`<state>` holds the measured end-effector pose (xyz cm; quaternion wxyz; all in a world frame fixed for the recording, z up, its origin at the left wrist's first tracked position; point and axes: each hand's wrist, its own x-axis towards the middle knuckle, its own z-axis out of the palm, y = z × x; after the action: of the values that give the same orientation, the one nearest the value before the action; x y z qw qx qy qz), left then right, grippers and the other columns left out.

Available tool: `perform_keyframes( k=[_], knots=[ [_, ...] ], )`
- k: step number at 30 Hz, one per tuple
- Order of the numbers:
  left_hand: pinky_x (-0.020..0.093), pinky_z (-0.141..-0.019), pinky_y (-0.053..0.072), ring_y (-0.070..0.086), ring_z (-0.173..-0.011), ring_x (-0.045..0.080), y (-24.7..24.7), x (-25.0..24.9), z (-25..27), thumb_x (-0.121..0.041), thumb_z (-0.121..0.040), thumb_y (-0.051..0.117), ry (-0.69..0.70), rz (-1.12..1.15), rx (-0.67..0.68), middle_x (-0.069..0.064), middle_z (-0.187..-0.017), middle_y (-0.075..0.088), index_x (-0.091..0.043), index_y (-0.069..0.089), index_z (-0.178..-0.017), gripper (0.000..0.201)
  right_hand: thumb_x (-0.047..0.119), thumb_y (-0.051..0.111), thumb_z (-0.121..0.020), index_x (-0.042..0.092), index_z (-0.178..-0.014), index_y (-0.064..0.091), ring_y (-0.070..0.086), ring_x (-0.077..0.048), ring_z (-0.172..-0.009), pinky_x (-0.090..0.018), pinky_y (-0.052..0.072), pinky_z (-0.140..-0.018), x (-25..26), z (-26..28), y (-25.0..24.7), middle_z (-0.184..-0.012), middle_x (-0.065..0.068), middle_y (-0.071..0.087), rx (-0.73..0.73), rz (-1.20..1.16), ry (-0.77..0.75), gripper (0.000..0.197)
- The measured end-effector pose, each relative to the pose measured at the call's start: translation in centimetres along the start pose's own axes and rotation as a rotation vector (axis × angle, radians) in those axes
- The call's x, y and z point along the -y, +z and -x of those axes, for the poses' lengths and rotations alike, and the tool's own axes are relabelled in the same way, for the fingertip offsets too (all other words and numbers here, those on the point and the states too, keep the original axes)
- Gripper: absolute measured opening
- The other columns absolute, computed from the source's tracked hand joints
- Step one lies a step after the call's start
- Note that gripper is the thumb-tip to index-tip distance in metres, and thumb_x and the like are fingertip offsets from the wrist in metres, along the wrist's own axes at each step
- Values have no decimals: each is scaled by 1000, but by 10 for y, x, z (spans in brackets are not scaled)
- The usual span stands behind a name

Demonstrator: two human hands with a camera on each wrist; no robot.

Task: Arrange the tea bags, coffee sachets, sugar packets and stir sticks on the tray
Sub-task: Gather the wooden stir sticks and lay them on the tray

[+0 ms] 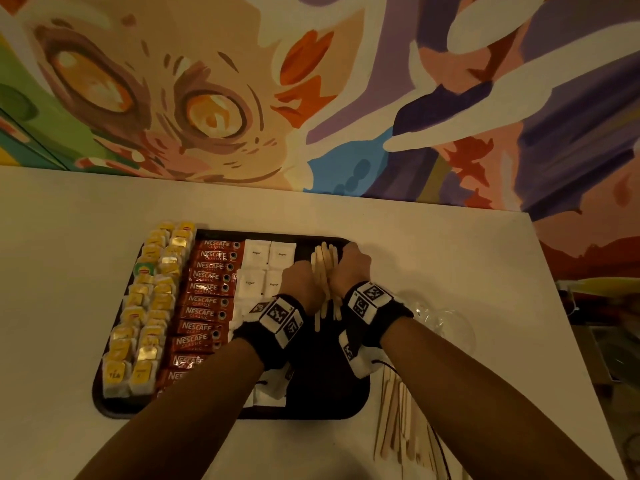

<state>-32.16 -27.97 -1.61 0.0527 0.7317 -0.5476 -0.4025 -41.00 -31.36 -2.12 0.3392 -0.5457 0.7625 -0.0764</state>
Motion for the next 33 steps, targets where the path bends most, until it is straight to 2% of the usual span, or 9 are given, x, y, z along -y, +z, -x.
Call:
perform_keyframes(
  k=[2,4,7,9,12,17,21,24,33],
  knots=[
    [33,-93,47,59,-104,27,2,2,6,-16,-97,50,178,-132,-34,13,-112,63,-3,61,-109,21,15,44,-101,2,-129,48,56,-31,-115,-37,47,-99,-4,2,-1,-129,-20,53,-7,4,-21,31],
    [34,-97,43,52,-113,28,8,8,8,-17,-94,54,288,-226,-47,12,-124,57,-8,53,-123,30,20,48,-98,7,-121,54,57,-30,-109,-37,49,-92,-9,5,-2,-123,-16,56,8,44,-79,26],
    [45,-108,34,27,-134,34,16,18,9,-25,-86,66,268,-494,58,12,-145,33,-16,24,-147,75,22,53,-95,14,-118,61,57,-31,-106,-38,50,-94,-16,12,-4,-120,-14,55,117,140,-227,25],
    [48,-111,28,18,-138,36,15,21,11,-34,-84,68,277,-650,73,11,-150,25,-16,15,-151,87,21,57,-94,17,-121,60,55,-31,-106,-38,50,-94,-17,17,-3,-121,-13,49,178,223,-281,27],
    [49,-111,25,15,-139,36,13,24,13,-42,-86,64,295,-718,61,10,-153,21,-17,5,-152,92,17,61,-91,15,-116,60,54,-33,-106,-41,50,-95,-17,19,-2,-122,-13,46,195,249,-288,25],
    [48,-111,26,16,-140,37,5,20,19,-41,-84,66,248,-759,31,13,-151,23,-16,21,-148,82,20,51,-98,7,-127,55,54,-34,-112,-40,48,-97,-11,17,-2,-130,-17,45,173,297,-238,32],
    [48,-110,27,18,-139,36,8,20,19,-40,-88,60,258,-740,30,13,-150,26,-21,14,-150,79,18,55,-97,9,-133,47,52,-35,-115,-41,50,-96,-9,19,0,-133,-17,41,159,324,-221,38],
    [47,-109,29,21,-137,36,10,22,19,-42,-89,58,253,-764,13,13,-147,30,-19,19,-148,74,17,51,-99,6,-141,40,49,-38,-122,-41,47,-101,-9,20,1,-137,-19,39,167,341,-162,44],
    [45,-108,31,24,-135,35,11,20,16,-37,-88,61,205,-720,-7,14,-142,36,-10,40,-137,61,21,51,-99,1,-141,39,49,-39,-123,-44,44,-105,-5,22,8,-141,-20,35,174,317,-85,47]
  ],
)
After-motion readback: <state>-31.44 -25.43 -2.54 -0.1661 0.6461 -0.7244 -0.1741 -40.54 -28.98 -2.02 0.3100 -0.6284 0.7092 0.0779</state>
